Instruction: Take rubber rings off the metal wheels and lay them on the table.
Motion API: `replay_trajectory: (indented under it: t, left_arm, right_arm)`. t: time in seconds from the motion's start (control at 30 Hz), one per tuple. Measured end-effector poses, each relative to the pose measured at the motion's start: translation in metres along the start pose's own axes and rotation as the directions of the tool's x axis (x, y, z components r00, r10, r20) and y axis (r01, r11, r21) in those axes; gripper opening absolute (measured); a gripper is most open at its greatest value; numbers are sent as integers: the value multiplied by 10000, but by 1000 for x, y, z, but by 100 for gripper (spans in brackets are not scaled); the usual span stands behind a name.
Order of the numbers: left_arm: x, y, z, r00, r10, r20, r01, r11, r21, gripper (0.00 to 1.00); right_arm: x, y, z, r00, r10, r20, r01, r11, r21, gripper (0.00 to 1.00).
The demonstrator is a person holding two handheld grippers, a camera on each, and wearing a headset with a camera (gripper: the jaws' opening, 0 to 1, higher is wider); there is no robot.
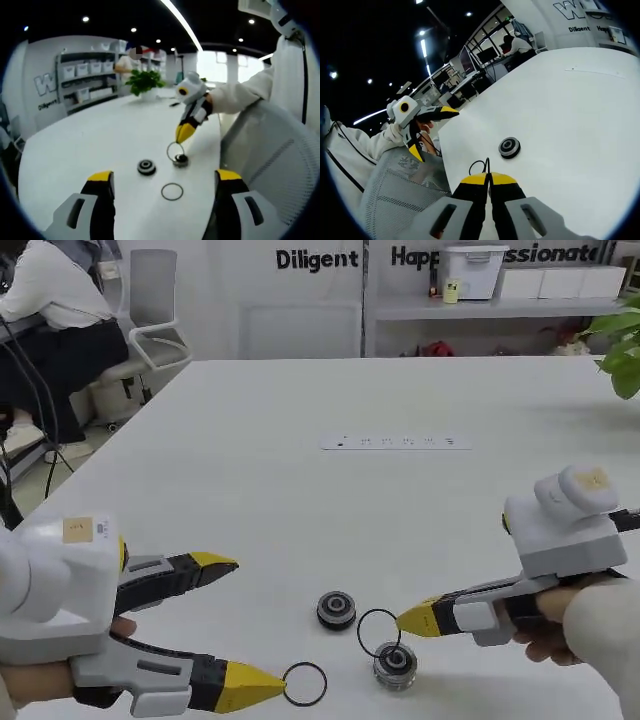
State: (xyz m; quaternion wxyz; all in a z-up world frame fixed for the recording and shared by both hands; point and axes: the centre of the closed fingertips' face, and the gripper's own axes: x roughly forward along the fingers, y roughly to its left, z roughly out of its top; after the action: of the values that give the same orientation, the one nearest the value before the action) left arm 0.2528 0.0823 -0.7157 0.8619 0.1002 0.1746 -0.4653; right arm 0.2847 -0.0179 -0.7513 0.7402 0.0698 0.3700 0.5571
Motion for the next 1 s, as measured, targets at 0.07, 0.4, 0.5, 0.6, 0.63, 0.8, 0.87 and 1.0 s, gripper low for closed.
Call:
replay_trajectory:
  t: [0.07,0.4,0.5,0.6,0.63,0.8,0.87,1.0]
  left_arm:
    - [1,-1,-3,9999,-36,-151,37,10000,59,83]
    - [3,-2,-9,9991,-156,-401,160,9998,76,85]
    - [4,-3,-12,9985,-226,-502,231,9997,97,85]
    - [4,-4,-13,9979,-304,-576,310,9995,97,85]
    - [5,-4,-14,9977,-317,-604,324,9994,119,85]
    - [5,-5,-16,9968,-389,-702,401,9991,168,84]
    - [6,-5,-17,9964,-385,-759,400,9990,192,84]
    - [6,-7,-19,9953,-456,-857,476,9986,222,84]
  right_arm:
    - [1,4,2,9999,109,85,-109,9999,13,0]
    - [3,15,12,9982,427,432,-430,9991,57,0]
    - [8,19,10,9981,521,330,-521,9986,5,0]
    - [11,21,9,9979,616,223,-614,9981,-60,0]
    - [12,22,9,9978,638,195,-637,9979,-72,0]
    - [23,30,2,9963,854,-121,-856,9961,-215,0]
    - [27,33,-4,9946,963,-377,-972,9950,-240,0]
    - [33,35,-10,9928,995,-668,-1022,9941,-374,0]
